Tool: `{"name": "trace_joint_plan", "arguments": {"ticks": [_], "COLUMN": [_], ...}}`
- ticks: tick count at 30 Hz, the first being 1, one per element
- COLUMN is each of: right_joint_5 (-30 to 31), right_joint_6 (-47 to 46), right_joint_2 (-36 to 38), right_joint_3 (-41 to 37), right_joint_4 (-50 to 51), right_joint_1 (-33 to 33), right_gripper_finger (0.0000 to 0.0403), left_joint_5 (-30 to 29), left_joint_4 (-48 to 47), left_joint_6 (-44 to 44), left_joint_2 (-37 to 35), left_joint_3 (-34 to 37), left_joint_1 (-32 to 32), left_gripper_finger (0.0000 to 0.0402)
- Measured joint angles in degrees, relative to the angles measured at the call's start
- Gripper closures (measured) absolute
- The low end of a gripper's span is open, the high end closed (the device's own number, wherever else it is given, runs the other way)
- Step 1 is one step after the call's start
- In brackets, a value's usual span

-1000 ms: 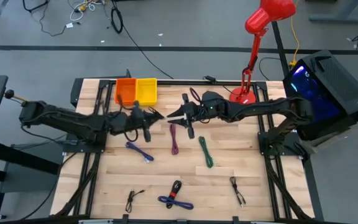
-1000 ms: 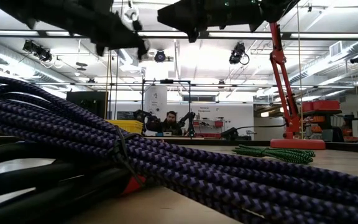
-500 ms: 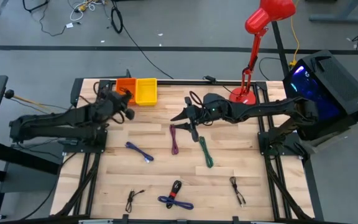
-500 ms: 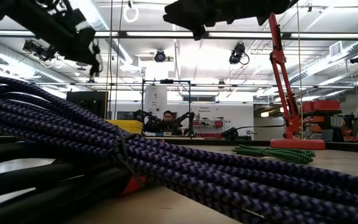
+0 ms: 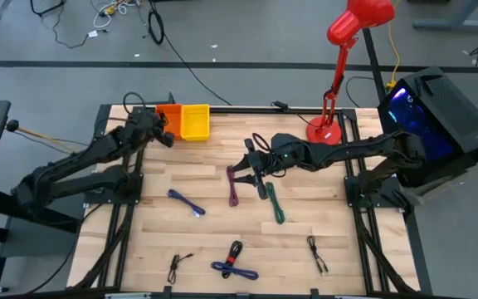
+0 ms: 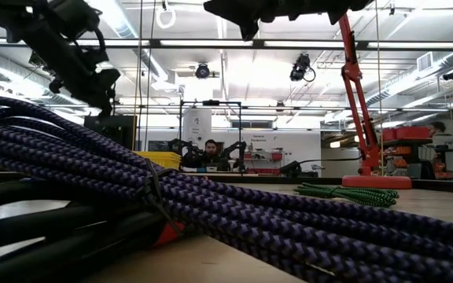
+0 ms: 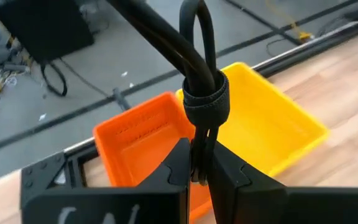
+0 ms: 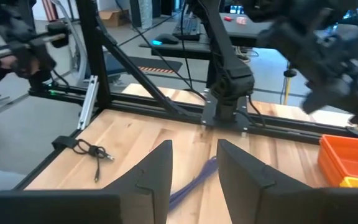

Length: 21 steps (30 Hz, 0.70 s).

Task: Pick & Place USB Port
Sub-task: Put the black USB cable into the orange bin

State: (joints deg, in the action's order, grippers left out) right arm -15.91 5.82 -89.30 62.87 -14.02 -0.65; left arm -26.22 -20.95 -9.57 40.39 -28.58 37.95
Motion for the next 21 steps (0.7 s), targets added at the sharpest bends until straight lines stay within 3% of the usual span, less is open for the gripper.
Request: {"name": "trace_joint_plan", "arguments": {"ticks": [11, 21], "right_joint_5": [1.4, 4.5], "right_joint_6": [0.7, 2.1], "right_joint_2": [0.0, -0.1], "right_joint_3": [0.0, 0.0], "right_joint_4": [0.7, 1.8], "right_joint_1": [3.0, 4.7], "right_gripper_finger": [0.0277, 0.0277], "left_joint_5": [12.7, 15.1], "left_joint_4": [5.3, 8.1], "left_joint_6": [1.3, 1.3], "left_joint_2": [10.8, 19.9], "left_joint_3": [0.0, 0.0], "left_joint_1": [11.2, 16.5], "left_gripper_finger": [0.0371, 0.0371]}}
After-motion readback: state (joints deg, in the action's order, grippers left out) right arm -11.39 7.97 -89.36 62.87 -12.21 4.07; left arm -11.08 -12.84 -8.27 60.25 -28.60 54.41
